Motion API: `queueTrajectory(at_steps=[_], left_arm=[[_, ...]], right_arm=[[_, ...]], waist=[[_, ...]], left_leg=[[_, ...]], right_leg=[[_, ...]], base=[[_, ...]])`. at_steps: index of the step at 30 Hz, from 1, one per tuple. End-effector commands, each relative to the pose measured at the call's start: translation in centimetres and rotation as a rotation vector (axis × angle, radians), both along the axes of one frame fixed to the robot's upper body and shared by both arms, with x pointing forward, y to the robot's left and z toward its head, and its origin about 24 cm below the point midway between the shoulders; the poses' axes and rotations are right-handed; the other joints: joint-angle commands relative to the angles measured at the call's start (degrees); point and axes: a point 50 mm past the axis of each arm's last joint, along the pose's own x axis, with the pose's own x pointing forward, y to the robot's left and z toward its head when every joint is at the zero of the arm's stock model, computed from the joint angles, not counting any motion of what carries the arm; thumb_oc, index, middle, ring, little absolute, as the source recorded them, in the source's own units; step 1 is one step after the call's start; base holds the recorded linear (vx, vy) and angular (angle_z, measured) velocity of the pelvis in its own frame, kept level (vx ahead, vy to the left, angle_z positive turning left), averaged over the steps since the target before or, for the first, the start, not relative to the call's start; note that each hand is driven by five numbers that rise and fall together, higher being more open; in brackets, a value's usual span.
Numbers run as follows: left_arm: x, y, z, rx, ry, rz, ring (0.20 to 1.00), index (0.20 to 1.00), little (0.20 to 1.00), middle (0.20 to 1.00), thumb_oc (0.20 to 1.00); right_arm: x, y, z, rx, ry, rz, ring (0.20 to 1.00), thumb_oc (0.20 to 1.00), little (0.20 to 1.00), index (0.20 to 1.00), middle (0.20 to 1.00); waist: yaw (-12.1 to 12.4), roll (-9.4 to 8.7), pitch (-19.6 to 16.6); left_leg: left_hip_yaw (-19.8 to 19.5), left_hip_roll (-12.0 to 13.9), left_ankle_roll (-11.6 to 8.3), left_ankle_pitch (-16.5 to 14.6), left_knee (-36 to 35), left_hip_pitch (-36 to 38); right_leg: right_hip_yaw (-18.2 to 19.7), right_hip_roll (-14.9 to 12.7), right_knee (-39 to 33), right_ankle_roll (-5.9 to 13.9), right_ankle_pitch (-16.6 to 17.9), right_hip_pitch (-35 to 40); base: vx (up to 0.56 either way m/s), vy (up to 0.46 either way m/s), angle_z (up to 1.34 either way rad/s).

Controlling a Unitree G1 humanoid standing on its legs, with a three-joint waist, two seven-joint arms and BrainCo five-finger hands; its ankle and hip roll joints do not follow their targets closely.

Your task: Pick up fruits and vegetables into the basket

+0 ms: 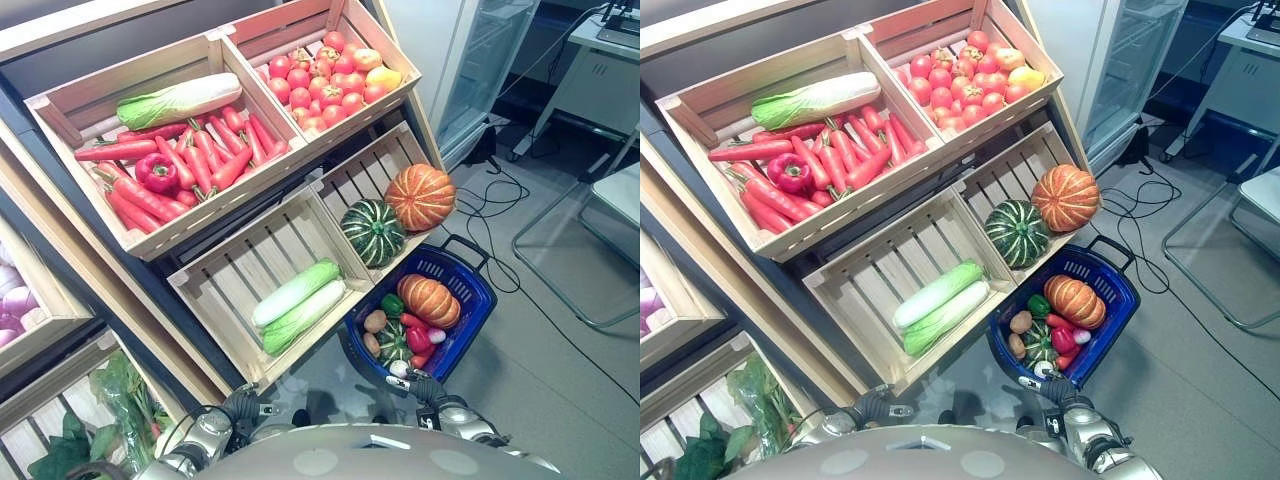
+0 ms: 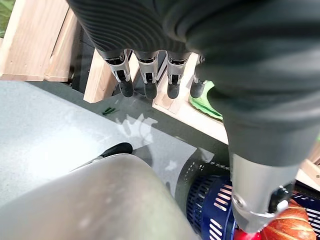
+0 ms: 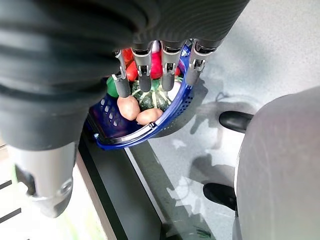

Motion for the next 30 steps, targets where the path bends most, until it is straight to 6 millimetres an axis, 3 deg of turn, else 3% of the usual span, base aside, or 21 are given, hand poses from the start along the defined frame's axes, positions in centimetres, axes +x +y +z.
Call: queueTrajectory(at_steps=[1,8,14,16,17,20,21,22,23,26,30], left_arm=[[2.0,-1.0,0.3,0.022,-0.070,-0.079,1.000,1.000,1.000,1.000,1.000],[4.4,-1.7,1.7,0.069,-0.309,-0.122,1.000,1.000,1.000,1.000,1.000],[12.0,-2.1,7.1,0.181,-0.749,-0.127,1.000,1.000,1.000,1.000,1.000],[12.8,-2.1,7.9,0.193,-0.793,-0.133,1.000,1.000,1.000,1.000,1.000],[14.4,-2.0,9.6,0.251,-0.884,-0.160,1.000,1.000,1.000,1.000,1.000],[15.5,-1.8,10.7,0.306,-0.936,-0.158,1.000,1.000,1.000,1.000,1.000],[17.0,-1.6,12.0,0.359,-0.988,-0.146,1.000,1.000,1.000,1.000,1.000],[17.0,-1.6,12.0,0.359,-0.988,-0.146,1.000,1.000,1.000,1.000,1.000],[19.0,-1.6,13.9,0.434,-1.062,-0.120,1.000,1.000,1.000,1.000,1.000],[21.1,-1.2,16.2,0.524,-1.137,-0.099,1.000,1.000,1.000,1.000,1.000],[23.4,1.0,19.3,0.648,-1.208,-0.010,1.000,1.000,1.000,1.000,1.000]], right_arm=[[1.0,0.7,0.1,0.006,-0.032,0.000,1.000,1.000,1.000,1.000,1.000],[1.3,1.0,0.2,0.006,-0.041,0.020,1.000,1.000,1.000,1.000,1.000],[2.1,0.4,0.5,0.002,-0.060,0.026,1.000,1.000,1.000,1.000,1.000],[2.2,0.3,0.6,0.002,-0.061,0.022,1.000,1.000,1.000,1.000,1.000],[2.4,0.3,0.7,0.002,-0.063,0.012,1.000,1.000,1.000,1.000,1.000],[2.5,0.3,0.8,0.000,-0.072,0.003,1.000,1.000,1.000,1.000,1.000],[3.4,0.1,1.1,-0.003,-0.101,-0.001,1.000,1.000,1.000,1.000,1.000],[3.4,0.1,1.1,-0.003,-0.101,-0.001,1.000,1.000,1.000,1.000,1.000],[4.9,-0.2,1.9,-0.005,-0.153,-0.004,1.000,1.000,1.000,1.000,1.000],[6.6,-0.9,2.9,-0.009,-0.223,-0.008,1.000,1.000,1.000,1.000,1.000],[8.5,-1.6,4.2,-0.003,-0.313,-0.032,1.000,1.000,1.000,1.000,1.000]], waist=[[0.21,-2.17,1.25],[-0.65,-2.18,1.70],[-1.07,-2.68,3.79],[-1.12,-2.71,4.09],[-1.20,-2.75,4.59],[-1.45,-2.66,5.05],[-1.94,-2.49,6.52],[-1.94,-2.49,6.52],[-2.47,-2.27,9.15],[-3.24,-2.09,12.90],[-4.28,-2.89,17.58]], left_leg=[[-0.96,-2.12,1.04,-4.41,0.34,0.11],[-0.41,-2.28,1.31,-4.69,0.34,0.17],[0.49,-2.20,1.84,-4.87,0.34,0.13],[0.61,-2.17,1.90,-4.82,0.34,0.19],[0.66,-2.15,2.09,-4.66,0.34,0.03],[0.90,-2.08,2.24,-4.52,0.83,-0.72],[1.39,-1.92,2.48,-4.78,2.50,-2.35],[1.39,-1.92,2.48,-4.78,2.50,-2.35],[1.81,-1.77,2.49,-5.10,5.81,-5.69],[2.34,-1.71,2.13,-5.61,11.33,-10.21],[3.20,-1.27,1.43,-7.14,21.03,-18.42]], right_leg=[[-1.13,-1.37,0.59,3.20,-0.04,-0.37],[0.37,-1.15,0.59,3.12,-0.11,-0.72],[2.00,-0.43,0.97,2.88,0.24,-1.46],[2.08,-0.35,1.20,2.82,0.19,-1.54],[2.28,-0.12,2.01,2.68,-0.07,-2.01],[2.55,0.09,3.62,2.51,-0.61,-3.29],[3.02,0.35,6.08,2.21,-1.40,-5.45],[3.02,0.35,6.08,2.21,-1.40,-5.45],[3.51,0.72,10.08,1.75,-2.57,-9.01],[3.77,0.94,15.20,1.28,-3.90,-13.22],[3.12,0.16,22.60,0.30,-5.66,-19.85]], base=[[0.00,0.000,0.00],[0.00,0.000,-0.02],[-0.02,-0.012,-0.07],[0.01,0.006,-0.12],[0.01,0.007,-0.04],[-0.03,0.023,-0.06],[-0.09,0.033,-0.07],[-0.26,0.068,-0.18],[-0.25,0.051,-0.20],[-0.27,0.050,-0.19],[-0.21,0.021,-0.02]])
